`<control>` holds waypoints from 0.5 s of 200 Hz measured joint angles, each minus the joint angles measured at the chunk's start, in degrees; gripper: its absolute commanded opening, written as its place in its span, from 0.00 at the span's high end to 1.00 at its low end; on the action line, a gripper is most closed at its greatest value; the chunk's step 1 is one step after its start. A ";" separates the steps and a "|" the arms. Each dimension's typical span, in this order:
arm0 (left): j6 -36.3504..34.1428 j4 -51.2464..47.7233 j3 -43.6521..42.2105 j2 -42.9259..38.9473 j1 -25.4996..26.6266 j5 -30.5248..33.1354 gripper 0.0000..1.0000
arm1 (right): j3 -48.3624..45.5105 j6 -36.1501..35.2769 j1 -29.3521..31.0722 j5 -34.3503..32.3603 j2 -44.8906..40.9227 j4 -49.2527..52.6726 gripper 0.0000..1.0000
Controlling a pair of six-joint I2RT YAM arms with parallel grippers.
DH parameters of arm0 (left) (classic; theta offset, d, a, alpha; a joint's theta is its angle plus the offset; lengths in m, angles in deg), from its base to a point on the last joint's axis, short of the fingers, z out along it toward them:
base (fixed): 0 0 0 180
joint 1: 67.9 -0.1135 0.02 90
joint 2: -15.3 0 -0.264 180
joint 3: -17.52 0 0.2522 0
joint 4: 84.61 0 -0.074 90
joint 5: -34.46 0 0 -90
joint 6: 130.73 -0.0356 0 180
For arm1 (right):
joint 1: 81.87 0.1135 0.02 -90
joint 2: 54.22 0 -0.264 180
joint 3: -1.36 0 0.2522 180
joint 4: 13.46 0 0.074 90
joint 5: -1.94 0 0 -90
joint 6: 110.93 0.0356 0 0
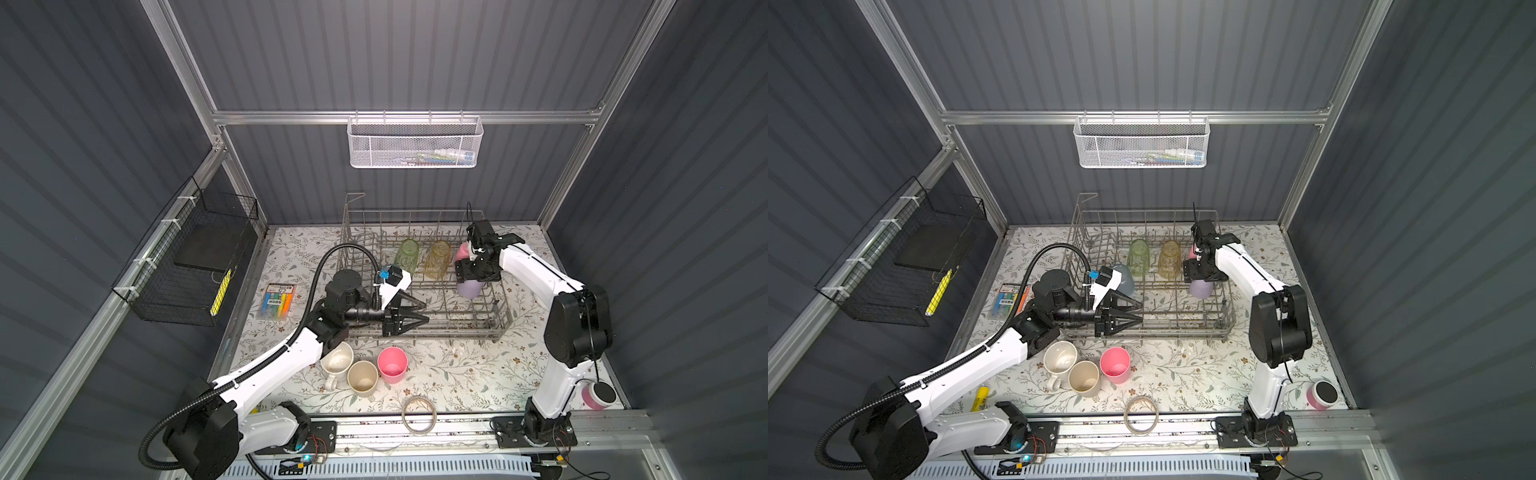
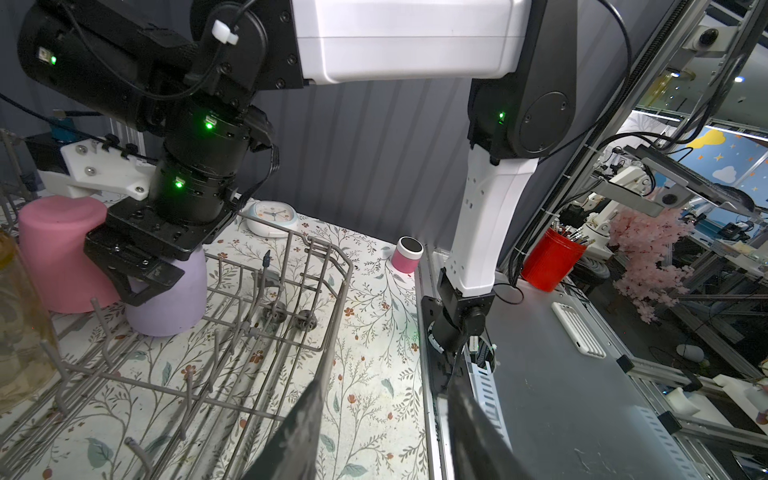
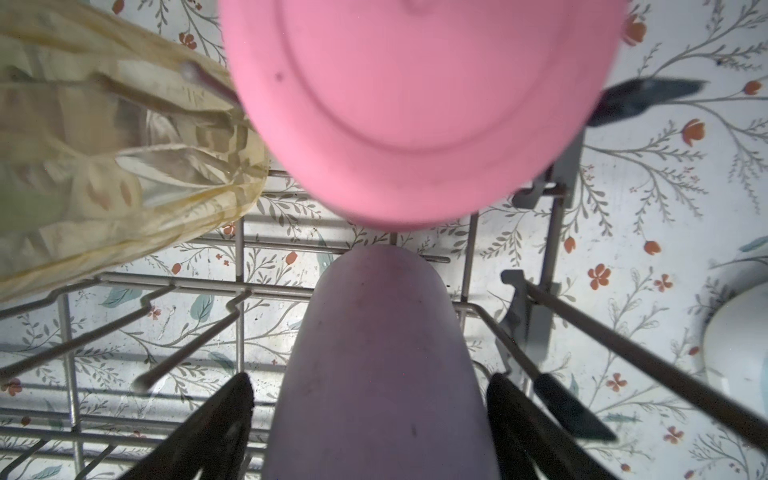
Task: Load the cups into the dish rack
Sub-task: 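Open the right gripper and lift it away from the lavender cup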
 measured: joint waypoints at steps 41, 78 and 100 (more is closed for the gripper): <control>-0.13 -0.37 0.00 0.00 0.00 0.00 0.51 | -1.29 0.04 -0.61 -1.22 -5.81 0.70 0.10; -0.15 -0.42 0.00 0.00 0.00 0.00 0.51 | -2.86 0.55 -0.76 -0.85 -12.33 0.66 0.10; -0.15 -0.70 0.00 0.00 0.00 0.02 0.51 | -4.61 0.96 -0.76 1.70 -17.31 -0.35 0.10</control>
